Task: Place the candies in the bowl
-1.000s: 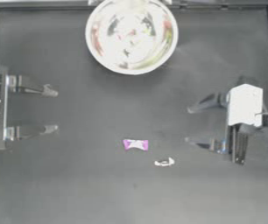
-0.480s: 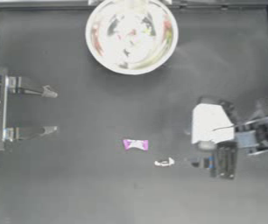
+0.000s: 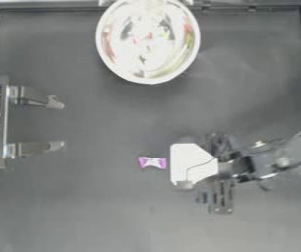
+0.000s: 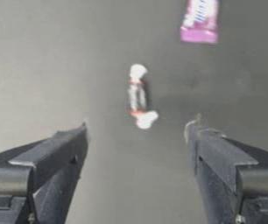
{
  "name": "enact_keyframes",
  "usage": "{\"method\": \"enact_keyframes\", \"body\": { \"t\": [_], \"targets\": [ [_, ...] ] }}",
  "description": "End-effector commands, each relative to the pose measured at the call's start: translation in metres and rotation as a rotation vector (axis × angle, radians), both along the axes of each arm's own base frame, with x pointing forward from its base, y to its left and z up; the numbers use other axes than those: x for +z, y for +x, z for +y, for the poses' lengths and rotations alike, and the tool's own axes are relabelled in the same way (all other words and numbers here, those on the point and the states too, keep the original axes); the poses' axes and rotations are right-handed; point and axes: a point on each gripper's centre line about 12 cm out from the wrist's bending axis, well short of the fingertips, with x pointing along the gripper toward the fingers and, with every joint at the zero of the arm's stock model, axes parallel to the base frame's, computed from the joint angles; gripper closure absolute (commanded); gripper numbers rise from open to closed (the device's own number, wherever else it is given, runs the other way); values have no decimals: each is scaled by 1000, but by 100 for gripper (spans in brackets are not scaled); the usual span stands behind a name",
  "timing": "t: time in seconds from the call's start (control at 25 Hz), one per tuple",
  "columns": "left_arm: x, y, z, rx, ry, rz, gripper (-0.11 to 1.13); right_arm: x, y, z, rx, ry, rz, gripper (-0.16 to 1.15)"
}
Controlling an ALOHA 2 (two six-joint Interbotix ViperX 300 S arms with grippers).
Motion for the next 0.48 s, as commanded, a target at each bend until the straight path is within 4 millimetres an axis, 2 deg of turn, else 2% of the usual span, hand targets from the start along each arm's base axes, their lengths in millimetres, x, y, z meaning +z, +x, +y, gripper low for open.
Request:
{"method": "enact_keyframes", "body": {
  "t": [0.04, 0.48],
  "targets": [
    [3, 1, 1, 5, -5, -13, 2, 2, 14, 5, 19, 11, -13, 2],
    [2, 1, 1, 7, -13, -9, 2, -29, 29, 5, 40, -17, 53, 4]
  ]
}}
